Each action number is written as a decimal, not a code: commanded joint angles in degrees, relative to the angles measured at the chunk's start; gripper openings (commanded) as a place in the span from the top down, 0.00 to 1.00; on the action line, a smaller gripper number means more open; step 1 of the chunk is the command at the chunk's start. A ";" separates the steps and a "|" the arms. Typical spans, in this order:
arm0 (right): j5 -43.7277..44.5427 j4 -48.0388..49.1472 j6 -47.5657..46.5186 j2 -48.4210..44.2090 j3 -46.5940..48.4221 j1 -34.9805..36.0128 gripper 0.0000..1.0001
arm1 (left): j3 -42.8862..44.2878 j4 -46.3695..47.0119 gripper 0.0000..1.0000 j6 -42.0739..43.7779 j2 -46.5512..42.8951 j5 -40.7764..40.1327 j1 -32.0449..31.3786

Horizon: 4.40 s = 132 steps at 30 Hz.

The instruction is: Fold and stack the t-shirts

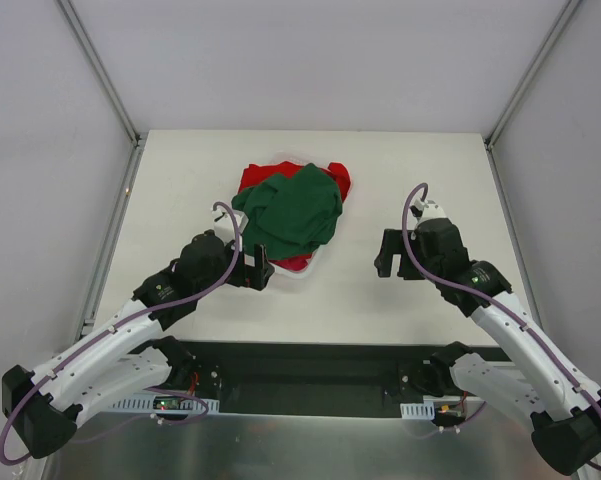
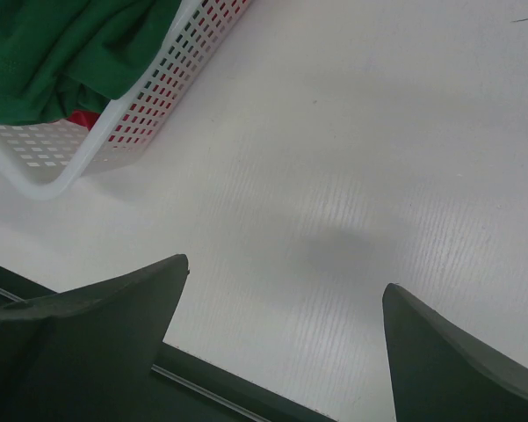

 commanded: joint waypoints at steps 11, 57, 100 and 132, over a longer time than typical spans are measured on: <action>0.47 0.62 -0.45 -0.24 -0.31 0.02 0.04 | -0.81 0.55 0.01 0.48 -2.21 -1.75 0.67; 4.77 -2.45 -0.28 -5.77 -0.31 0.02 0.04 | 18.36 2.57 0.01 9.88 28.63 -6.41 -17.17; 5.04 -2.98 -0.19 -7.97 -1.54 -0.16 0.04 | 24.68 7.67 1.00 10.68 47.80 -10.56 -12.44; 3.72 -0.17 -0.72 -8.50 -2.16 -0.86 0.04 | 27.41 -0.68 1.00 23.67 43.49 14.42 24.75</action>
